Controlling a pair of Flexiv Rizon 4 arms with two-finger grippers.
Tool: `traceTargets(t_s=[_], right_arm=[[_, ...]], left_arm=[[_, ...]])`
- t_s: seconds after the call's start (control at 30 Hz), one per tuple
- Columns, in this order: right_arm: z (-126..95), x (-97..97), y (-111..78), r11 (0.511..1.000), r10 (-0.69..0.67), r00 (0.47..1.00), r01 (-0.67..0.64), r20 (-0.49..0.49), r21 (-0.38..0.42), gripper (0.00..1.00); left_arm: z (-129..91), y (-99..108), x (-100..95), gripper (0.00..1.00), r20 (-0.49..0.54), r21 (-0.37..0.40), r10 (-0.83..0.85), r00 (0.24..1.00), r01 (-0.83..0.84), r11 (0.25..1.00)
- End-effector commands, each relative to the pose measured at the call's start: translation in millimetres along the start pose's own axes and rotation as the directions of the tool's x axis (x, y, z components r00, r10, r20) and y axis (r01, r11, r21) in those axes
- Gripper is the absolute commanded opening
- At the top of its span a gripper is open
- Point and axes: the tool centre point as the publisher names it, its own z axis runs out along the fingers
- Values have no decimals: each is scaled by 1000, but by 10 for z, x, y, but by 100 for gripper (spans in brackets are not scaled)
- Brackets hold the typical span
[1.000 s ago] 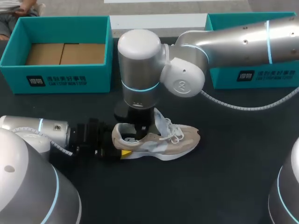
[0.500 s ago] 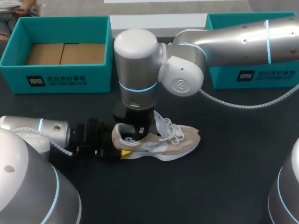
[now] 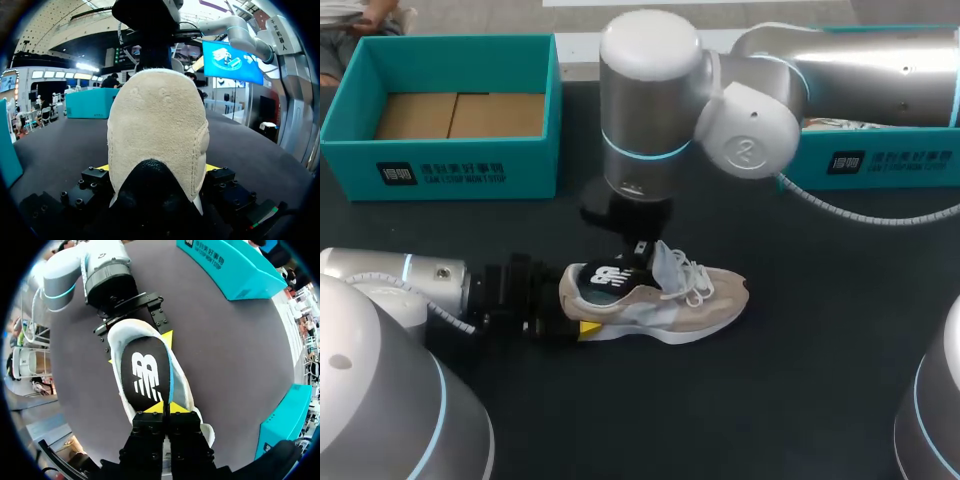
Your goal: Take the shoe out of the shoebox, open the shoe tongue, remove and reinsert the insole, then place the shoe into the shoebox
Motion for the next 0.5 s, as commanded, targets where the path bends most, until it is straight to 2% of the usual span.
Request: traceTargets(t_s=[0.03, 0.2, 0.43, 0.5], right_arm=[[-107, -21, -85, 1000, 5, 1000, -4, 8, -28, 0], [-133, 15, 61, 997, -27, 1000, 27, -5, -69, 0], [-246, 99, 306, 976, -108, 993, 96, -50, -198, 0], [-270, 134, 382, 972, -131, 989, 116, -65, -202, 0]], left_arm=[[-2, 34, 14, 0, 1, -3, 1, 1000, -1, 1000], [-2, 34, 14, 0, 1, -3, 1, 1000, -1, 1000], [-2, 34, 14, 0, 1, -3, 1, 1000, -1, 1000], [-2, 34, 14, 0, 1, -3, 1, 1000, -1, 1000]])
